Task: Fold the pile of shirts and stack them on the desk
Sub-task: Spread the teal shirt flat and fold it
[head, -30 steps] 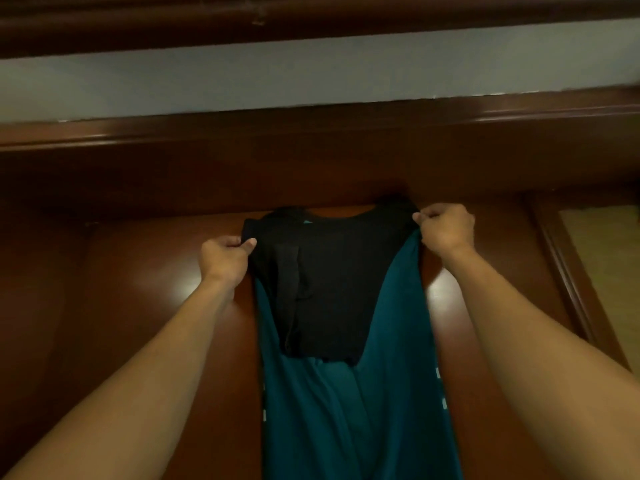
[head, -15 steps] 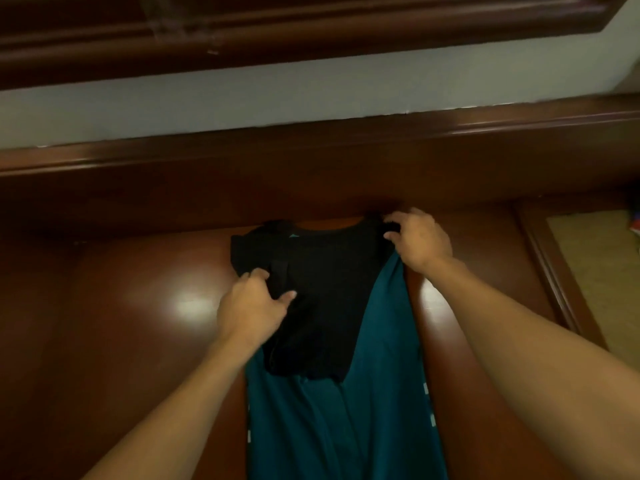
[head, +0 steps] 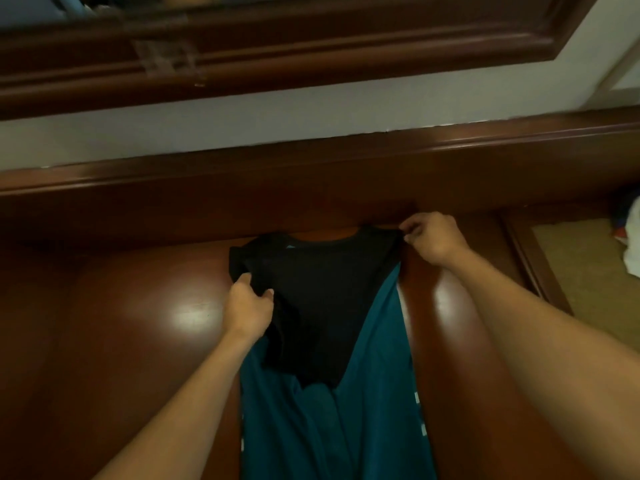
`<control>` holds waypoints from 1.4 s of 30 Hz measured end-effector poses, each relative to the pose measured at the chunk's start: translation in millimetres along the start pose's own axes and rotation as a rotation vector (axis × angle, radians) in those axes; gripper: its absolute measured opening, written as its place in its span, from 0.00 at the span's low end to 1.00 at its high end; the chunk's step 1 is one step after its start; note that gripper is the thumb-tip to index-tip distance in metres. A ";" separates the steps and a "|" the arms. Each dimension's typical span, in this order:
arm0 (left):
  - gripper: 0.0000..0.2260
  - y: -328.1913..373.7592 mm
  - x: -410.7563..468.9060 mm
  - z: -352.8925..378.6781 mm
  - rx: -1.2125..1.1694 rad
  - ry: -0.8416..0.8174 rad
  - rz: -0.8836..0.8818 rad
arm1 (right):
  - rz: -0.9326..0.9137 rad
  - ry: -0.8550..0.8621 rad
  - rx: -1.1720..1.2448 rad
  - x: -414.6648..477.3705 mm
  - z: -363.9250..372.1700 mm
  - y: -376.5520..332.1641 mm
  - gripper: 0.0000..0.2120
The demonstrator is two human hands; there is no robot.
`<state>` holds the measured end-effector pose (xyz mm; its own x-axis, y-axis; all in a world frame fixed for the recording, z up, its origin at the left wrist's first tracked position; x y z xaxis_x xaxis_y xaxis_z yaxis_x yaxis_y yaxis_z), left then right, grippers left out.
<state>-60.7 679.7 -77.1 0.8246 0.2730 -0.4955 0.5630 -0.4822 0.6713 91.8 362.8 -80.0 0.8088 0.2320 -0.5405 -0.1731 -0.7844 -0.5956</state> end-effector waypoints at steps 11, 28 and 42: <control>0.23 -12.7 9.9 -11.8 -0.043 0.058 0.029 | -0.010 0.099 -0.041 4.4 9.8 1.3 0.04; 0.24 -51.7 -31.4 35.9 0.727 -0.098 0.379 | 0.231 0.207 -0.035 -72.2 88.1 32.3 0.16; 0.15 -120.4 -193.3 65.4 0.780 -0.155 0.730 | -0.190 -0.061 -0.357 -274.5 212.5 44.3 0.13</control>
<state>-291.5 630.6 -98.2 0.8999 -0.3771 -0.2191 -0.2974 -0.8981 0.3241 -257.3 386.6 -84.3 0.7708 0.4173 -0.4814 0.1908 -0.8722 -0.4505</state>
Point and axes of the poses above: each hand's wrist, its own x-axis towards the middle knuckle, its own z-axis out of the palm, y = z × x, the point moved 2 cm from there along x, towards the middle knuckle, and after that the axes turned 13 degrees about -y, right-handed, at the moved point
